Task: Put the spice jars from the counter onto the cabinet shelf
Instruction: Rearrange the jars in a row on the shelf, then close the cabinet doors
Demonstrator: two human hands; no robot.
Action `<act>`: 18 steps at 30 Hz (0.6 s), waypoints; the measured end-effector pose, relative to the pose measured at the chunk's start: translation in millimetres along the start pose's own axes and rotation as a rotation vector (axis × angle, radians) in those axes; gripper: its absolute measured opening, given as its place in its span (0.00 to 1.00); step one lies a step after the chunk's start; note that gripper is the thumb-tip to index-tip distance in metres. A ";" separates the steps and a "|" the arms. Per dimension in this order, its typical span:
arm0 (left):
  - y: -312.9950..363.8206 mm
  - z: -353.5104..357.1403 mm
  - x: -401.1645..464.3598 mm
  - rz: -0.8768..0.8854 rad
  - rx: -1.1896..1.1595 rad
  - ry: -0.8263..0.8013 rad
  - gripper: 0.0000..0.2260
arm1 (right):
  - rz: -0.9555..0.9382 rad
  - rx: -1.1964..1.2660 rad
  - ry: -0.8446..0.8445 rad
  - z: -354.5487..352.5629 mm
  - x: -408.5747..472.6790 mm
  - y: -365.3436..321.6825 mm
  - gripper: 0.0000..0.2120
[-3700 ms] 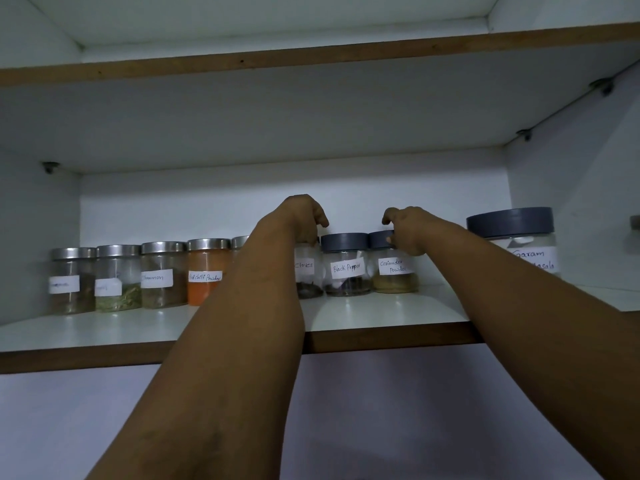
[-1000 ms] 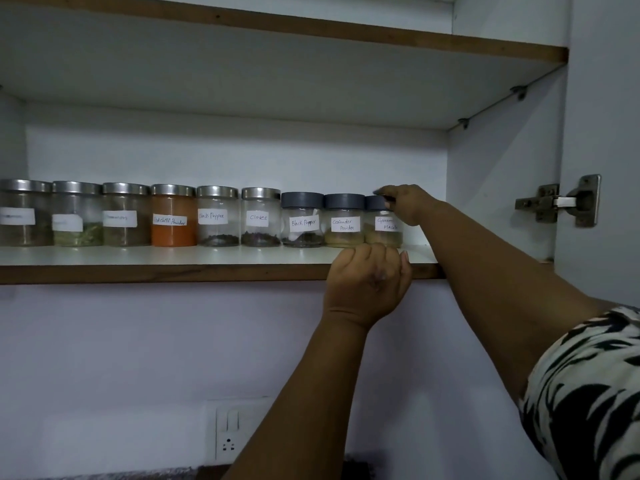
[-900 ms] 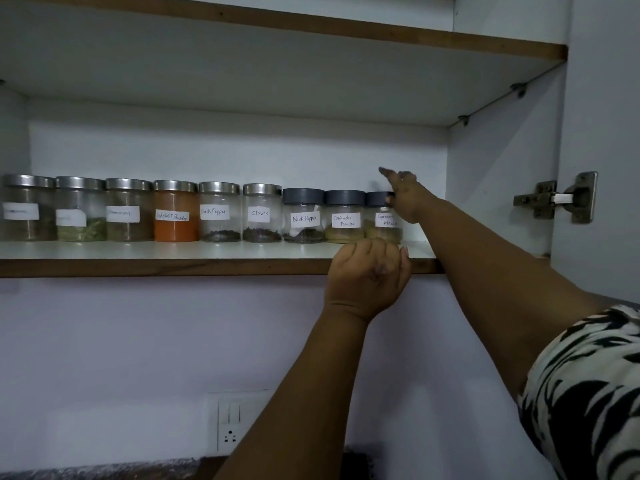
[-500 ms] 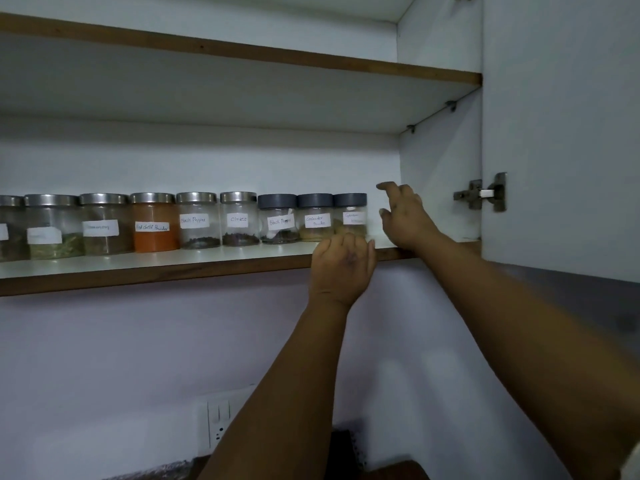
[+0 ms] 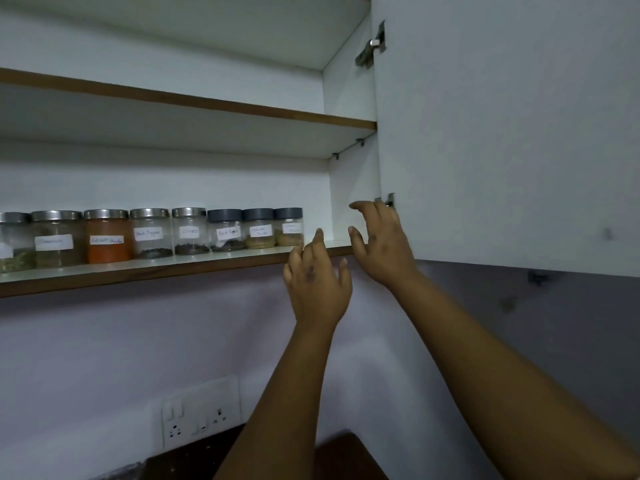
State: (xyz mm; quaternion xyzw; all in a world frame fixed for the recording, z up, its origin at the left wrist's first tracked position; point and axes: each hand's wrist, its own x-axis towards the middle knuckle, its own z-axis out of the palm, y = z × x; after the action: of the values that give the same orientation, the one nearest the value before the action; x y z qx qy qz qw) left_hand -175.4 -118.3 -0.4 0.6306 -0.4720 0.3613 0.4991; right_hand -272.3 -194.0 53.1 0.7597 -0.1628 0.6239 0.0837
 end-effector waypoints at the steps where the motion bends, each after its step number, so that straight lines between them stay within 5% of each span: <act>1: 16.8 -5.0 -6.3 0.005 -0.041 -0.011 0.26 | -0.001 0.010 0.026 -17.5 -3.8 -1.6 0.18; 13: 257.6 -19.1 -83.9 0.004 -0.421 -0.131 0.30 | -0.029 -0.172 0.323 -275.7 -48.4 22.1 0.13; 18: 322.8 -16.1 -114.5 0.109 -0.437 -0.193 0.30 | 0.263 -0.202 0.384 -320.3 -49.4 57.1 0.32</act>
State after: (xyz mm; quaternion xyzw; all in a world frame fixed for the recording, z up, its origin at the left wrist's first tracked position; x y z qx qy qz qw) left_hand -517.3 -94.0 -9.6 0.5129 -0.6175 0.2151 0.5562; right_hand -595.6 -134.4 67.0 0.5874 -0.3027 0.7429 0.1068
